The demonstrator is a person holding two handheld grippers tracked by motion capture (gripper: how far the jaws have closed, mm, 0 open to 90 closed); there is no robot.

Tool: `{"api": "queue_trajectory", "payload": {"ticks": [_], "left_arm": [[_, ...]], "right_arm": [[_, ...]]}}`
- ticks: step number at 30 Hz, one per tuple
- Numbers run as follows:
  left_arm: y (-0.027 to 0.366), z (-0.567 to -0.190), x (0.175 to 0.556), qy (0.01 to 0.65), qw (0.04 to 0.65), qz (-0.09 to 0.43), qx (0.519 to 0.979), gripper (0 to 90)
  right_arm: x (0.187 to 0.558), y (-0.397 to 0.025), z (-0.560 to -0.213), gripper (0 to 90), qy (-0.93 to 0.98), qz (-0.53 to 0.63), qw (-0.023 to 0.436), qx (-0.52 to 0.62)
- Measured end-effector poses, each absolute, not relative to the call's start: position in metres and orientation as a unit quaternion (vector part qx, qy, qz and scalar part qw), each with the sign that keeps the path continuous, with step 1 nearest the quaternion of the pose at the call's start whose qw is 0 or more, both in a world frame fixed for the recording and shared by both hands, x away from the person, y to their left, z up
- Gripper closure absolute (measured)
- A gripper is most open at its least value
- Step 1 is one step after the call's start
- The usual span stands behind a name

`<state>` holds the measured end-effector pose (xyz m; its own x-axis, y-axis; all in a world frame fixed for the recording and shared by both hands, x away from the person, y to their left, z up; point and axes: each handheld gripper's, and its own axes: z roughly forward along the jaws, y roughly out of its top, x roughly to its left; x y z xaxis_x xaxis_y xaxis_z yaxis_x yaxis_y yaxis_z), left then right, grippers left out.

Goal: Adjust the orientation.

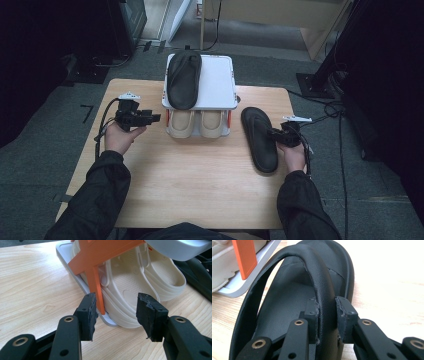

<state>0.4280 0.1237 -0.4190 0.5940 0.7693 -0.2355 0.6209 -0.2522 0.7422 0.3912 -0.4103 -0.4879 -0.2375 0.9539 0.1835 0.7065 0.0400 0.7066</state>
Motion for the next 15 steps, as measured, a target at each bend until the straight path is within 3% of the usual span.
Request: {"api": "queue_trajectory", "payload": {"ticks": [15], "left_arm": [[0.1261, -0.4201, 0.4263, 0.442, 0.429, 0.078, 0.784, 51.9]], "right_arm": [[0.3865, -0.4075, -0.4791, 72.8, 0.682, 0.35, 0.155, 0.623]]}}
